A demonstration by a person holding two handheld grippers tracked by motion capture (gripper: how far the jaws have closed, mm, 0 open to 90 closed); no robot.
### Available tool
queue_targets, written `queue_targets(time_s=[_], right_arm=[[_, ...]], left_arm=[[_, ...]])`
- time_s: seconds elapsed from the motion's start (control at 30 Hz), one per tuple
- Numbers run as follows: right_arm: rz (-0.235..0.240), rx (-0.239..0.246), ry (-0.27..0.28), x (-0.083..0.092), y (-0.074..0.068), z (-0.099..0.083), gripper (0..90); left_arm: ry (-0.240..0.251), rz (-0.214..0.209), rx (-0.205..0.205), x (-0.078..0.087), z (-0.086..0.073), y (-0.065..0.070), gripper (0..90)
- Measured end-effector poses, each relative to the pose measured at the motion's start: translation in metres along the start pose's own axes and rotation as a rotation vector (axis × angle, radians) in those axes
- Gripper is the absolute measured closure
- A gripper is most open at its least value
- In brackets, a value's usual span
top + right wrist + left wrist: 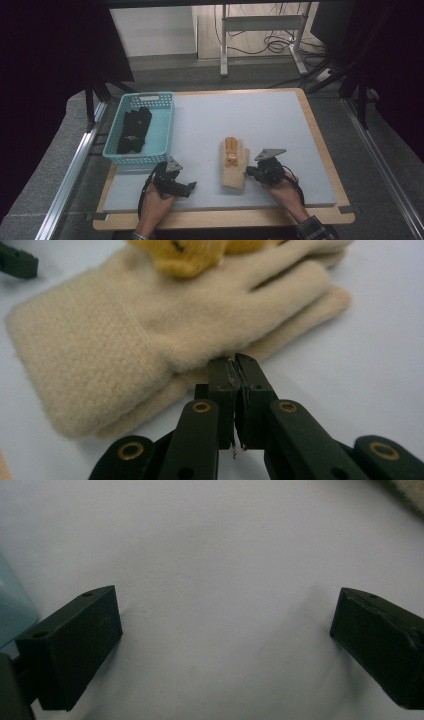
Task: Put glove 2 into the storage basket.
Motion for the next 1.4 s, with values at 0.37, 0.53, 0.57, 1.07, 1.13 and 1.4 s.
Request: queue_targets(time_s=[0.37, 0.53, 0.57, 1.07, 1.13, 1.4], right_arm=[[0.052, 0.018, 0.015, -0.026, -0.023, 0.007, 84.4], [0.071, 0.026, 0.025, -0.043, -0.033, 0.015, 83.0], [0.072, 0.029, 0.027, -0.046, -0.034, 0.017, 82.8], [0.072, 0.068, 0.051, -0.070, -0.043, 0.029, 78.5], [0.069, 0.066, 0.052, -0.067, -0.042, 0.029, 76.5], [0.031, 0.073, 0.074, -0.044, -0.025, 0.031, 60.8]], left_arm=[[0.001, 0.000, -0.002, 0.000, 0.000, 0.000, 0.5], [0.007, 0.008, -0.017, 0.003, 0.000, 0.001, 3.0], [0.010, 0.006, -0.010, 0.003, 0.000, 0.002, 3.2], [0.000, -0.012, -0.012, 0.007, -0.004, 0.003, 1.4], [-0.001, -0.012, -0.012, 0.007, -0.004, 0.003, 1.4], [0.005, -0.009, -0.004, 0.006, -0.004, 0.003, 1.3]])
Point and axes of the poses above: each handheld gripper's, and its own axes: x roughly backward along the jaws, z roughly out of its top, y roughly to its right, the point moved 9 cm from there along -x, roughly forward along the jaws, and after that the axes turned 15 degrees about y, right-handed, at the moved point
